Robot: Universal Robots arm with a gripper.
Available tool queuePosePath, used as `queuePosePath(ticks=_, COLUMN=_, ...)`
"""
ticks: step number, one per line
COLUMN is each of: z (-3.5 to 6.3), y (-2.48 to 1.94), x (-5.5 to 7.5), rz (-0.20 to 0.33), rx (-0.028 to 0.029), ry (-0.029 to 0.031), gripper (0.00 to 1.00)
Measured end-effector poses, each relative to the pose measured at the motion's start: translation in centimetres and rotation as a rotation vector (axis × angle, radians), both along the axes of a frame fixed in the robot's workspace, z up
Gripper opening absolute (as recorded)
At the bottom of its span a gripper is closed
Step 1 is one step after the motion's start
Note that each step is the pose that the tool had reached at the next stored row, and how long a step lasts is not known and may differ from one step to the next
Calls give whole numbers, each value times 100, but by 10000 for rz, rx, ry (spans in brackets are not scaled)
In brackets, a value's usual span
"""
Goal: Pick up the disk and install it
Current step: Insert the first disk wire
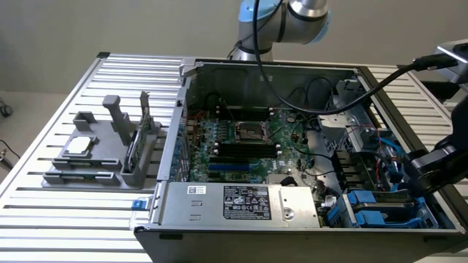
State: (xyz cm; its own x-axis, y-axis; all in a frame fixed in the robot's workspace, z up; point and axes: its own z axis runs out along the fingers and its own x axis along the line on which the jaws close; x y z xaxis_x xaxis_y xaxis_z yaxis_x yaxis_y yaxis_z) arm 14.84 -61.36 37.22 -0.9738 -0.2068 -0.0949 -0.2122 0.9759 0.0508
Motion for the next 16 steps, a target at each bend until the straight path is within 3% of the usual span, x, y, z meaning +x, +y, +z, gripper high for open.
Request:
queuePosePath(ticks=4, z=0, y=0, x=179, rz=0, rx=98, ry=0, gripper=22)
queuePosePath(ticks=7, z=-7, y=0, x=200, rz=-68, rx=318, ry=-1, gripper=22)
queuePosePath(ticks=10, z=-13, y=0, x=201, rz=-300, rx=463, ry=4, gripper=22)
queuePosePath(ticks=12, z=-18, y=1, x=201, rz=-524, rx=497, ry=11, gripper=22)
queuePosePath(ticks=16, z=-26, y=-1, x=199, rz=-994, rx=500, ry=68, gripper=22)
